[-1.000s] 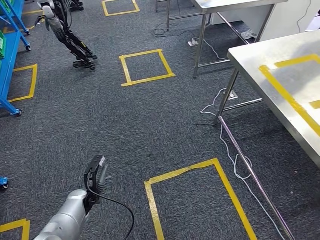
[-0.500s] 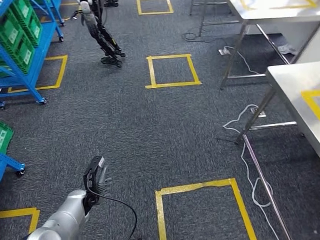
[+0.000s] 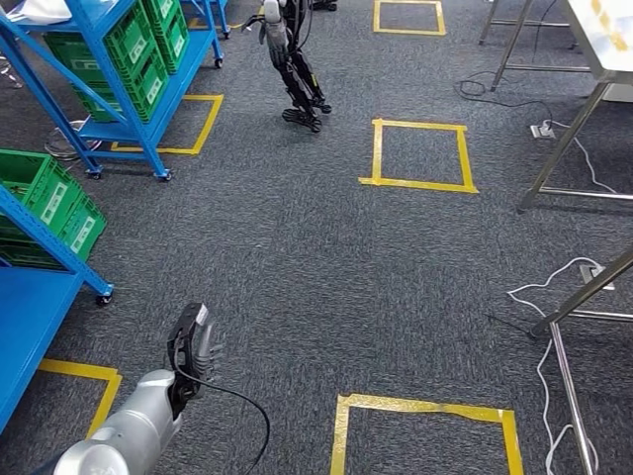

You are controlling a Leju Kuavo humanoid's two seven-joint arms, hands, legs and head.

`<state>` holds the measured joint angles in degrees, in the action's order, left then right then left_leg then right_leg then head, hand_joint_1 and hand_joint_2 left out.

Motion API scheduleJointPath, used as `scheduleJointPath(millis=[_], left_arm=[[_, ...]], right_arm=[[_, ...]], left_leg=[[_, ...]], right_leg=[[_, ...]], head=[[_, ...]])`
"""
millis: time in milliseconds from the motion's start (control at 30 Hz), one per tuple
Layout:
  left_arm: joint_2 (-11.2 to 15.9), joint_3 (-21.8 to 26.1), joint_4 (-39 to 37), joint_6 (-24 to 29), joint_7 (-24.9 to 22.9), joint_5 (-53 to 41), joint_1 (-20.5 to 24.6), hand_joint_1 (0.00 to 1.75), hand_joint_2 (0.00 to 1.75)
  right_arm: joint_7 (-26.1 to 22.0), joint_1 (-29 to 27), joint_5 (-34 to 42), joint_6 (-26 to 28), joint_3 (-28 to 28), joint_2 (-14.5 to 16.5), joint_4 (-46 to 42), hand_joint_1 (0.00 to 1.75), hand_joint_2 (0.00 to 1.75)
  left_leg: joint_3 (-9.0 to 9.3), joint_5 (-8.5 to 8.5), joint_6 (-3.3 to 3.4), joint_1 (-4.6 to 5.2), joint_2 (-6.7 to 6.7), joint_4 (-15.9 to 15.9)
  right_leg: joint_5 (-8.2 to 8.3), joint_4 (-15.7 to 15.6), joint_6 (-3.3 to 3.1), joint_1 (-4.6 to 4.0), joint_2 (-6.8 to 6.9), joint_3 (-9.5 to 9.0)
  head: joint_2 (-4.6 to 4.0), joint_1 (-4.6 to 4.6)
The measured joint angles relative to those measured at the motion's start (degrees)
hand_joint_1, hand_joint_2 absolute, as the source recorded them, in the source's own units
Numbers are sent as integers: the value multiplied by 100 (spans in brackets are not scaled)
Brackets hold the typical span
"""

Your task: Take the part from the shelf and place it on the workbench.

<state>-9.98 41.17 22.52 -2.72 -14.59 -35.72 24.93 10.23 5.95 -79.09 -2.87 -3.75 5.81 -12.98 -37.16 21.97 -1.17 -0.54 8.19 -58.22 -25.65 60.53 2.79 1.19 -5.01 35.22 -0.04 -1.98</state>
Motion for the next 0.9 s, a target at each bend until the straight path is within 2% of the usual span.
scheduleJointPath(millis=[33, 67, 100, 167, 200, 233, 267, 300, 333, 400, 433, 467, 500, 533, 567, 600, 633, 700, 733, 767, 800, 833, 867, 900], left_arm=[[15, 19, -7, -1, 0, -5, -9, 0, 0], [28, 31, -14, -1, -1, -9, -22, 0, 0], [35, 37, -22, -1, -1, -14, -28, 0, 0], [26, 40, -37, -2, -2, -20, -14, 0, 0], [17, 42, -46, -2, -3, -22, -5, 0, 0], [11, 46, -54, -3, -3, -26, -1, 0, 0], [8, 53, -62, -2, -4, -32, -2, 0, 0], [8, 60, -69, -2, -6, -36, -3, 0, 0], [8, 67, -74, -2, -8, -41, -1, 0, 0], [1, 72, -80, -2, -10, -51, 23, 0, 0], [-7, 73, -82, -2, -11, -62, 39, 0, 0], [-14, 77, -85, 0, -15, -79, 53, 0, 0], [-18, 90, -89, 3, -24, -101, 62, 0, 0], [-13, 110, -92, 8, -33, -124, 65, 0, 0], [-5, 136, -95, 12, -44, -142, 67, 0, 0], [2, 160, -97, 0, -44, -183, 72, 0, 0], [-2, 168, -98, -58, -4, -269, 69, 0, 0], [-87, 107, -33, -288, 323, -581, -149, 0, 0], [-178, 57, 69, -405, 610, -758, -407, 0, 0], [-283, 10, 193, -481, 898, -896, -734, 0, 0], [-382, -21, 320, -511, 1122, -994, -1075, 0, 0], [-470, -39, 421, -522, 1259, -1062, -1383, 0, 0], [-534, -54, 492, -530, 1312, -1103, -1610, 0, 0], [-591, -69, 558, -544, 1325, -1138, -1762, 0, 0]], right_arm=[[0, 22, -3, -2, -6, 1, -1, 0, 0], [0, 35, -5, -2, -8, 1, -2, 0, 0], [-2, 36, -7, -1, -9, 2, -2, 0, 0], [-6, 20, -9, 2, -10, 4, -2, 0, 0], [-8, 9, -11, 3, -11, 4, -2, 0, 0], [-8, 0, -15, 2, -13, 4, -2, 0, 0], [-8, -5, -19, 1, -14, 4, -2, 0, 0], [-8, -5, -23, 0, -16, 4, -2, 0, 0], [-8, -2, -27, -1, -18, 4, -2, 0, 0], [-7, 3, -34, -2, -31, 3, -3, 0, 0], [-7, 7, -43, -2, -42, 2, -3, 0, 0], [-7, 14, -55, -2, -54, 1, -4, 0, 0], [-7, 21, -70, -2, -67, 1, -4, 0, 0], [-8, 29, -86, -2, -79, 2, -4, 0, 0], [-8, 36, -99, -2, -91, 3, -4, 0, 0], [-2, 36, -88, 12, -102, 4, -4, 0, 0], [18, 27, -30, 56, -127, 5, -5, 0, 0], [71, -17, 176, 237, -263, 7, -7, 0, 0], [90, -55, 266, 345, -374, 12, -8, 0, 0], [94, -95, 317, 431, -487, 19, -9, 0, 0], [92, -135, 330, 486, -581, 27, -9, 0, 0], [89, -173, 331, 512, -655, 35, -9, 0, 0], [87, -201, 327, 522, -711, 40, -9, 0, 0], [88, -215, 322, 524, -763, 42, -9, 0, 0]], left_leg=[[-14, -22, -42, -22, 47, 21], [-32, 3, -75, -25, -11, 11], [-75, 97, -99, -18, -143, -76], [-276, 503, -123, 7, -521, -589], [-408, 732, -133, 7, -638, -962], [-508, 902, -143, 4, -699, -1287], [-531, 974, -152, 0, -730, -1464], [-448, 947, -161, -5, -753, -1436], [-255, 840, -170, -8, -790, -1201], [283, 606, -188, 2, -1009, -440], [468, 536, -168, 13, -1100, -150], [563, 502, -136, 27, -1158, 18], [566, 490, -91, 45, -1147, 68], [538, 448, -30, 49, -1076, 64], [511, 409, 16, 48, -1025, 68], [476, 363, 63, 43, -972, 72], [429, 310, 107, 32, -911, 79], [325, 216, 159, 27, -786, 83], [281, 180, 173, 38, -731, 83], [247, 151, 179, 54, -684, 83], [214, 127, 183, 69, -642, 82], [174, 101, 185, 80, -584, 82], [128, 69, 183, 85, -516, 82], [74, 28, 176, 77, -432, 82]], right_leg=[[11, -8, -52, -17, 52, 3], [38, -31, -106, -28, 114, 3], [71, -61, -160, -36, 182, 2], [124, -106, -232, -62, 349, 19], [141, -112, -247, -75, 437, 40], [158, -112, -250, -84, 530, 67], [177, -111, -249, -87, 620, 96], [200, -111, -239, -84, 708, 126], [223, -110, -222, -78, 790, 153], [262, -95, -172, -83, 935, 188], [280, -87, -142, -95, 999, 196], [302, -84, -110, -109, 1060, 196], [327, -92, -78, -117, 1117, 192], [359, -110, -46, -109, 1172, 179], [360, -113, -10, -94, 1178, 184], [284, -58, 24, -78, 1095, 209], [115, 105, 53, -67, 961, 266], [-416, 760, 79, -62, 643, 455], [-649, 1134, 75, -69, 569, 533], [-782, 1391, 61, -80, 533, 551], [-805, 1454, 37, -95, 517, 483], [-725, 1293, -1, -114, 495, 314], [-593, 970, -48, -135, 449, 81], [-505, 530, -118, -149, 288, -190]], head=[[0, 0], [0, -1], [0, -19], [0, -55], [0, -72], [0, -73], [0, -76], [0, -78], [0, -80], [0, -91], [0, -88], [0, -86], [0, -81], [0, -71], [0, -72], [0, -67], [0, -58], [0, -20], [0, -3], [0, 9], [0, 12], [0, 12], [0, 12], [0, 11]])
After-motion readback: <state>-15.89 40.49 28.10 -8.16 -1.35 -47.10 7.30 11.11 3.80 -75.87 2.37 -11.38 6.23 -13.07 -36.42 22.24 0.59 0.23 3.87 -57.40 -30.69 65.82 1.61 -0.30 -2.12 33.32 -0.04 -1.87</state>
